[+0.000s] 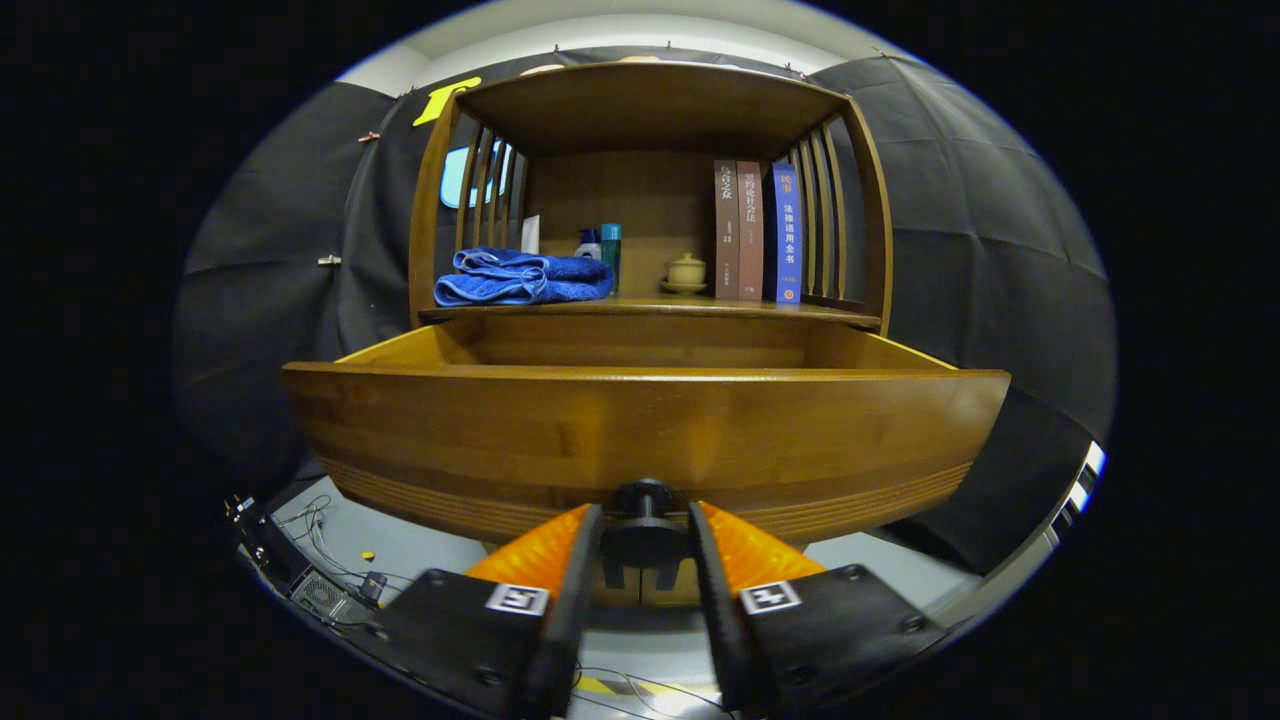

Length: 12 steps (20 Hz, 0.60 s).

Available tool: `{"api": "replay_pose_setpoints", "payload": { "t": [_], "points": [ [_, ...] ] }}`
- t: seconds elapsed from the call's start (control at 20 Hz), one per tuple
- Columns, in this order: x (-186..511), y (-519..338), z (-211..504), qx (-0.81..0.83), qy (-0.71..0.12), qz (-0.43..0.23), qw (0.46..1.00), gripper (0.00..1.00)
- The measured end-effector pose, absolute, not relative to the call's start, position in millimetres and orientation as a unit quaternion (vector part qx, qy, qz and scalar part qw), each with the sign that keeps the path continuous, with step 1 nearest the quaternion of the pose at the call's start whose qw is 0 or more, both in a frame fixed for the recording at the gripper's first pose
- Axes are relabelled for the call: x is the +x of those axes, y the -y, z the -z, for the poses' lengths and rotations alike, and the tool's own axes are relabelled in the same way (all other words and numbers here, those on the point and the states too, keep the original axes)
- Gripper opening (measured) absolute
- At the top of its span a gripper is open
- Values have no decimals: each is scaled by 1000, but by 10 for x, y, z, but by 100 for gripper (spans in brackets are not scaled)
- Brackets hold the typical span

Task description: Pull open the drawer, take out the items inside it, and place them on the countertop above the cabinet.

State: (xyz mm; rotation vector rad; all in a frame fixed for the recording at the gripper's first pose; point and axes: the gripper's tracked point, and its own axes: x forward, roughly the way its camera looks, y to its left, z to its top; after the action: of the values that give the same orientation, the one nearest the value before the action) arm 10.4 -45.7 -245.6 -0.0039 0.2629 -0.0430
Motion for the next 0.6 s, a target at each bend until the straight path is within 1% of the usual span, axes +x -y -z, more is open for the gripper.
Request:
{"api": "replay_pose_setpoints", "payload": {
  "t": [0.1, 0.15, 0.3, 0.45, 0.5, 0.6],
  "points": [
    [40, 489, 2430, -2, -135, 20, 991, 86],
    [-37, 511, 2283, -1, -125, 17, 992, 99],
    [-100, 602, 1825, -14, -93, 16, 995, 99],
    [-48, 653, 1186, -7, -65, 8, 998, 99],
    [13, 614, 1035, -8, -68, -4, 998, 99],
    [152, 641, 949, -8, -107, -12, 994, 98]
  ]
}}
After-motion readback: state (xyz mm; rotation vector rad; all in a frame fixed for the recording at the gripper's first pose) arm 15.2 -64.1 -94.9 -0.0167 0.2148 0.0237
